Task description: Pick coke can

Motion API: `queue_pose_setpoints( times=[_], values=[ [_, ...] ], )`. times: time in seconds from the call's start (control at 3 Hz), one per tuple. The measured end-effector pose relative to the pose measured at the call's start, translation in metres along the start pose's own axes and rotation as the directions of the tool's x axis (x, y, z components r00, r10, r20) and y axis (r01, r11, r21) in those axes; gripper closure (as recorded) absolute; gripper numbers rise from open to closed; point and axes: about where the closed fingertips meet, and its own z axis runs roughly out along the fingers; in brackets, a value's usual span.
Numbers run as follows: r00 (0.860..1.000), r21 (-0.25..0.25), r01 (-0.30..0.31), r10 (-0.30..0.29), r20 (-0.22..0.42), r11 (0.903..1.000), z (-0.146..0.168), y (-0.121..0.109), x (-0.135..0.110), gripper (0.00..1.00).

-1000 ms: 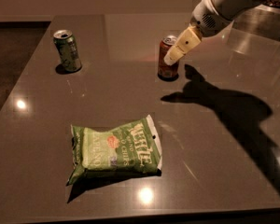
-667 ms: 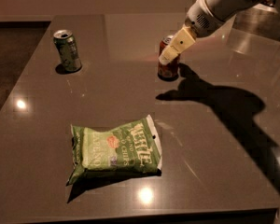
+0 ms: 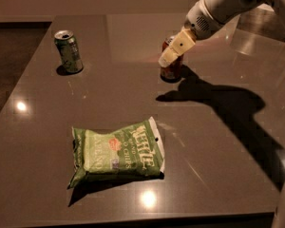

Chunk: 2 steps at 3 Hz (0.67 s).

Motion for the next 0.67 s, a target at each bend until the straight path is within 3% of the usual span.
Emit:
queue_pose_setpoints(
  times=[0.67],
  values=[
    [1.0, 0.001, -0.015, 0.015, -0.003, 0.9999, 0.0048, -0.016, 0.0046, 0.41]
  ],
)
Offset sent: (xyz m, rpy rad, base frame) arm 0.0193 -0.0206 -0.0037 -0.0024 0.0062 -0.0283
